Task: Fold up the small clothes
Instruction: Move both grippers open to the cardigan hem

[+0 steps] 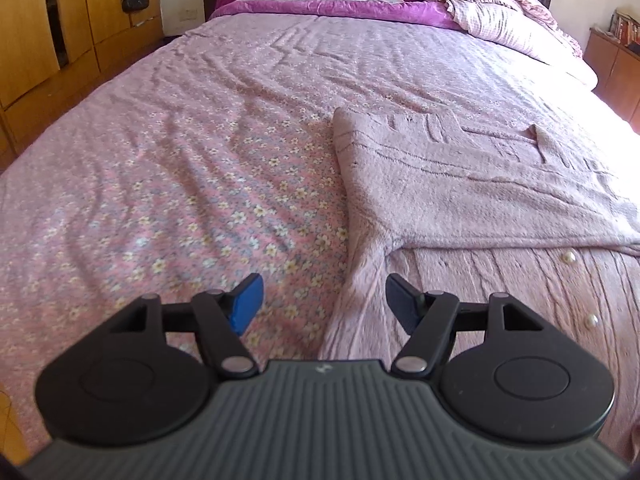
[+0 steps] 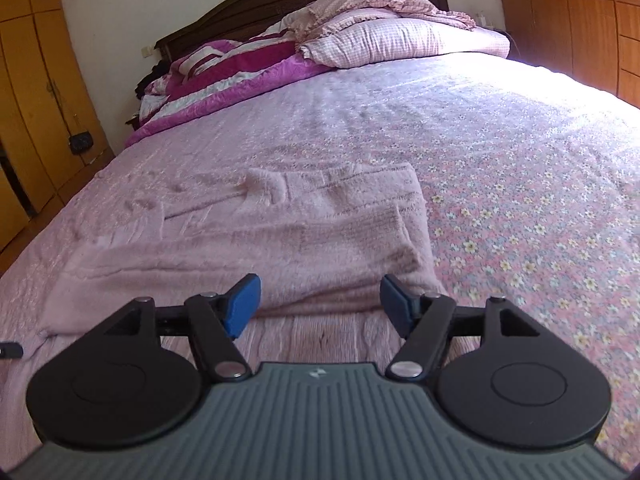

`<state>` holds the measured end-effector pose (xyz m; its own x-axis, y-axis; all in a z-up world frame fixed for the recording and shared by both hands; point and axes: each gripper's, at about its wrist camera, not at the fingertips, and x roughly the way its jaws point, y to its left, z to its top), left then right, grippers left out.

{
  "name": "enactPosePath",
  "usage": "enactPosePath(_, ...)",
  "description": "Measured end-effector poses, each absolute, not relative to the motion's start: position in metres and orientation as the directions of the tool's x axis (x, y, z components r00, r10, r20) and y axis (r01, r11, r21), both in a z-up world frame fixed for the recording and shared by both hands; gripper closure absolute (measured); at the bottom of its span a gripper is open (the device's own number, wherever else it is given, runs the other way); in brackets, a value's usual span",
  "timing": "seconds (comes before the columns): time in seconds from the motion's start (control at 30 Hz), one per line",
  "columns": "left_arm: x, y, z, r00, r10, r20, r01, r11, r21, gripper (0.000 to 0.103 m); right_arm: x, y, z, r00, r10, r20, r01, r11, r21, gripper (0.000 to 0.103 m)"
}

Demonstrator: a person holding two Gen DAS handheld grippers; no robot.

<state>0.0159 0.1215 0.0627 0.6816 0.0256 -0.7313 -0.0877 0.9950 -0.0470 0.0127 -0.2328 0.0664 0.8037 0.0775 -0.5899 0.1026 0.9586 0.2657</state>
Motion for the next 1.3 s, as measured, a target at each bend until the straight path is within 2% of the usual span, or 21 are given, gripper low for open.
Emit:
enactPosePath(0.23, -0.013, 0.119, 0.065, 0.666, 0.034, -0.745, -0.094, 0.995, -0.039, 0.034, -0.036, -0.240, 0.068, 0.783, 0.107, -0.613, 0.095, 0.953, 0.288, 0.028)
enactPosePath(0.5, -0.047, 0.117, 0.057, 0.653, 0.012, -0.758, -0.082, 0.995, -0.054, 0.034, -0.077, -0.240, 0.060, 0.745, 0.084, -0.661, 0.089, 0.971, 0.223, 0.023)
enactPosePath(0.77, -0.071, 0.120, 0.040, 0.606, -0.021, -0.795, -0.086, 0.992, -0.092, 0.034, -0.106, -0.237, 0.062, 0.745, 0.095, -0.661, 0.064, 0.975, 0.213, 0.021)
enactPosePath(1.13, -0.080, 0.114, 0.034, 0.604, -0.004, -0.797, -0.066, 0.996, -0.054, 0.034, -0.133, -0.223, 0.055, 0.679, -0.008, -0.734, -0.002, 1.000, -0.013, 0.021)
enactPosePath(1.3, -0.080, 0.113, 0.034, 0.605, -0.015, -0.796, -0.056, 0.997, -0.062, 0.034, -0.146, -0.216, 0.053, 0.649, -0.083, -0.756, -0.052, 0.987, -0.153, 0.018)
